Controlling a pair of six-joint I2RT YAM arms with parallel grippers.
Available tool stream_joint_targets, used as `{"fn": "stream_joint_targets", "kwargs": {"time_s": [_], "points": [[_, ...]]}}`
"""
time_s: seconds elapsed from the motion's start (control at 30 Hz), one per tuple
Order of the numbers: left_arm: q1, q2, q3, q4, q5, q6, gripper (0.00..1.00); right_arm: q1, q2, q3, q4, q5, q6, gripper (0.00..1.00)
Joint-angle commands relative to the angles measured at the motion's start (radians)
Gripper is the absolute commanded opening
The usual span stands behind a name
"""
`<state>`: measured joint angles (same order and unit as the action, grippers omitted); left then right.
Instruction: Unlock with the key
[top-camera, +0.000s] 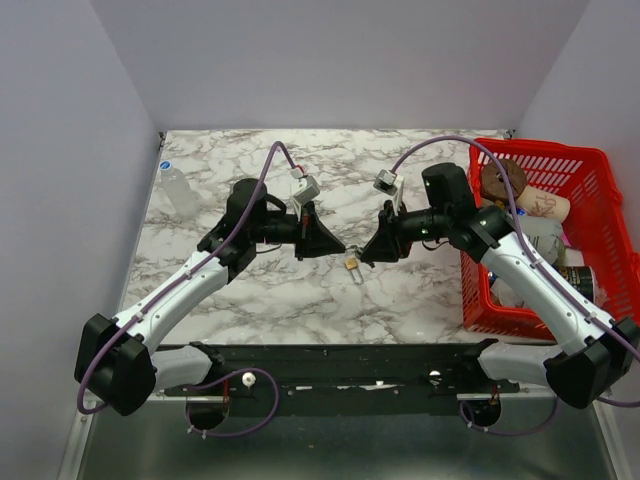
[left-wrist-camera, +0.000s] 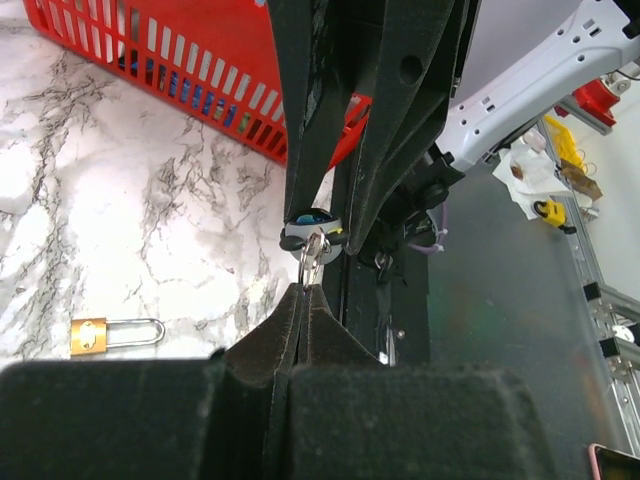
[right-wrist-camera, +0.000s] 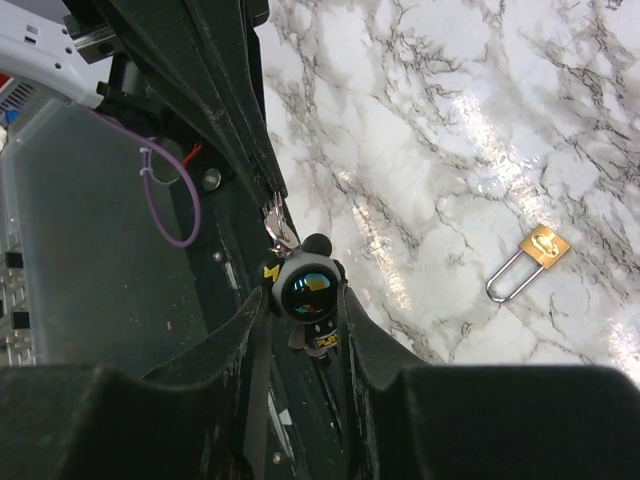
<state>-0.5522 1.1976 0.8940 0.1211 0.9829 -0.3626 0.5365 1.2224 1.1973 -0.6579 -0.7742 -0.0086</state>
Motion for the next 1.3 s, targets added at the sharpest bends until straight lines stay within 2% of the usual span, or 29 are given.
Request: {"fn": "stream_joint_targets", "kwargs": {"time_s": [0.0, 0.1, 0.27, 0.5, 0.8, 1.1, 1.2, 1.27], "points": [[-0.018, -0.009, 0.031, -0.034, 0.014, 0.037, 0.0, 0.003, -0.04, -0.007, 0.053, 0.052, 0.001, 0.44], [-0.023, -0.004, 0.033, -0.043, 0.011, 0.042, 0.0, 0.003, -0.063, -0.018, 0.076, 0.05, 0.002, 0.53], [-0.029, -0.003, 0.033, -0.049, 0.01, 0.045, 0.0, 0.02, -0.083, -0.025, 0.102, 0.047, -0.011, 0.53], [-0.031, 0.003, 0.034, -0.054, 0.005, 0.048, 0.0, 0.072, -0.084, -0.035, 0.116, 0.067, -0.037, 0.36], [-0.035, 0.008, 0.036, -0.055, 0.011, 0.05, 0.0, 0.095, -0.057, -0.042, 0.121, 0.095, -0.045, 0.29], [-0.035, 0.003, 0.037, -0.061, 0.013, 0.056, 0.0, 0.097, -0.029, -0.042, 0.133, 0.055, -0.036, 0.19], [-0.037, 0.0, 0.039, -0.063, 0.01, 0.057, 0.0, 0.099, -0.023, -0.044, 0.133, 0.038, -0.033, 0.11], [-0.035, -0.006, 0.037, -0.067, 0.003, 0.06, 0.0, 0.099, -0.02, -0.042, 0.133, 0.026, -0.028, 0.01]]}}
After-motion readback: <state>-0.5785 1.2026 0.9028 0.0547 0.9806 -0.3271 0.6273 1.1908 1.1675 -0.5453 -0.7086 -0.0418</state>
